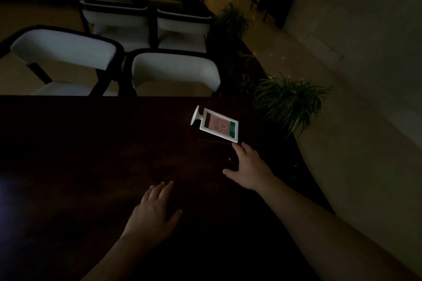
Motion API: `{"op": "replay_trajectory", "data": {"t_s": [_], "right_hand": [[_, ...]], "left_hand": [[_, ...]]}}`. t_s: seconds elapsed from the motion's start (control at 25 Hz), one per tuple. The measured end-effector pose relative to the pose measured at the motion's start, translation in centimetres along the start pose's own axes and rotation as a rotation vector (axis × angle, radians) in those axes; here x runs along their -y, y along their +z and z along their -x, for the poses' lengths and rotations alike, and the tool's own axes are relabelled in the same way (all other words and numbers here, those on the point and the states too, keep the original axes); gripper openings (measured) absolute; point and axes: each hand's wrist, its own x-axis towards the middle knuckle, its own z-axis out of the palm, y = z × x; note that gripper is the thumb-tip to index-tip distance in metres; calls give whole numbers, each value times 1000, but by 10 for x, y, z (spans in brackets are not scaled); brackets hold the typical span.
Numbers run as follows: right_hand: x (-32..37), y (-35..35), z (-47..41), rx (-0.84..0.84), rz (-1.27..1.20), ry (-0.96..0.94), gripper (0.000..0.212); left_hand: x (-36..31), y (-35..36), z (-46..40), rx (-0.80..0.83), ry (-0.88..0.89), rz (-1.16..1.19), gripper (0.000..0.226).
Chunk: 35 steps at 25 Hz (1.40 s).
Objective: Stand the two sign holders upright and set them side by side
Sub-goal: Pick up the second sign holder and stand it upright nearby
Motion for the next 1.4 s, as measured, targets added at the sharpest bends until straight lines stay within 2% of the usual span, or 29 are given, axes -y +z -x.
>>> {"op": "replay_trajectory", "data": {"t_s": [0.36,0.56,0.72,0.84,1.04,1.4], "right_hand": [[-3,8,-138,95,6,-144,107],[-12,10,-203,134,119,-210,122],[-18,9,-236,207,237,-238,135],[-17,5,-249,287,264,-272,139],[-12,-6,-239,305,339,-341,137],[50,-36,-182,151,882,-730,136]], "left_hand": [[5,34,-2,50,-144,19,88],[-5,54,-3,-15,-227,-108,86],[-6,62,-9,-64,-224,-152,86],[-3,65,-14,-84,-235,-164,86],[-4,62,-24,-90,-222,-131,87],[-22,27,-76,-181,-141,-102,88]]}}
